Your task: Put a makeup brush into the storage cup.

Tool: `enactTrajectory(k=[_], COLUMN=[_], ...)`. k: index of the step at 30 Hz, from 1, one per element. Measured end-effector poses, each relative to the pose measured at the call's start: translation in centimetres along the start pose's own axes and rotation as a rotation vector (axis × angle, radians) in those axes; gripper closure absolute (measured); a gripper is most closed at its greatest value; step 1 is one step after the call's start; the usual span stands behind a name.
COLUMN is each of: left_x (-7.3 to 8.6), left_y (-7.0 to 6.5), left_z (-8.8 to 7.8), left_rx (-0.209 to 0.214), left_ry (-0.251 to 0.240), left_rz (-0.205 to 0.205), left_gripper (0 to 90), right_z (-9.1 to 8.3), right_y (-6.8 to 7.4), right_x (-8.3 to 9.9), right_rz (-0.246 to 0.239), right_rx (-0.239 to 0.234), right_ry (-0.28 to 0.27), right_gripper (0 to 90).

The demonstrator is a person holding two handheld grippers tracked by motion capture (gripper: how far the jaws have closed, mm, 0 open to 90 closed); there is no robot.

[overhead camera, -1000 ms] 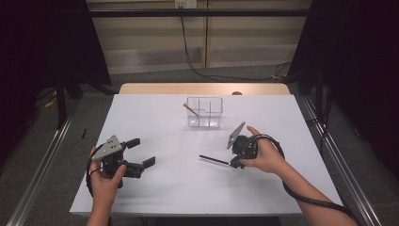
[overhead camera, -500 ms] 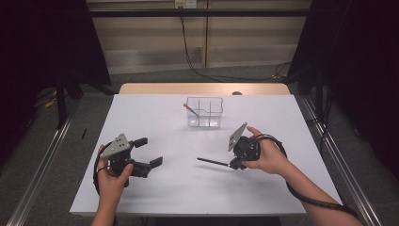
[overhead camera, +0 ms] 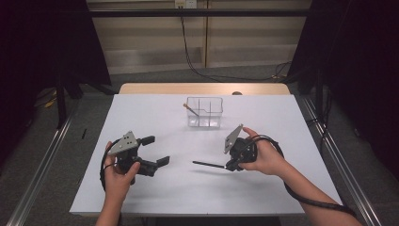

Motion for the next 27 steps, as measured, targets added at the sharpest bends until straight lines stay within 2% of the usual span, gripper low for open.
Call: enactTrajectory(k=[8, 20, 27], left_x=[-0.4, -0.9, -1.6], left_y=[-0.5, -1.3, -2.3], left_z=[0.8, 2.3, 3.9], left_rx=[0.026, 0.058, 0.089], left_ry=[0.02, 0.057, 0.139], left_rz=[0.014, 0.039, 0.09], left_gripper=[0.4, 0.3, 0.1], right_z=[0.1, 0.5, 0.5], right_y=[0.3, 0.4, 0.5], right_x=[-0.8, -1.0, -1.1], right_rz=[-0.027, -0.039, -0.044], right_rx=[-0.01, -0.019, -0.019], right_ry=[-0.01, -0.011, -0.01], right_gripper=[84.3, 84.2, 84.2])
Point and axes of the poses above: each handheld gripper's, and its own axes: z roughly forward along the jaws, x roughly out of its underside, y roughly to its left, the point moved 1 cm from there along z, roughly forward along the jaws, and after that the axes turned 9 degrees about -z, right-handed, at the moved point
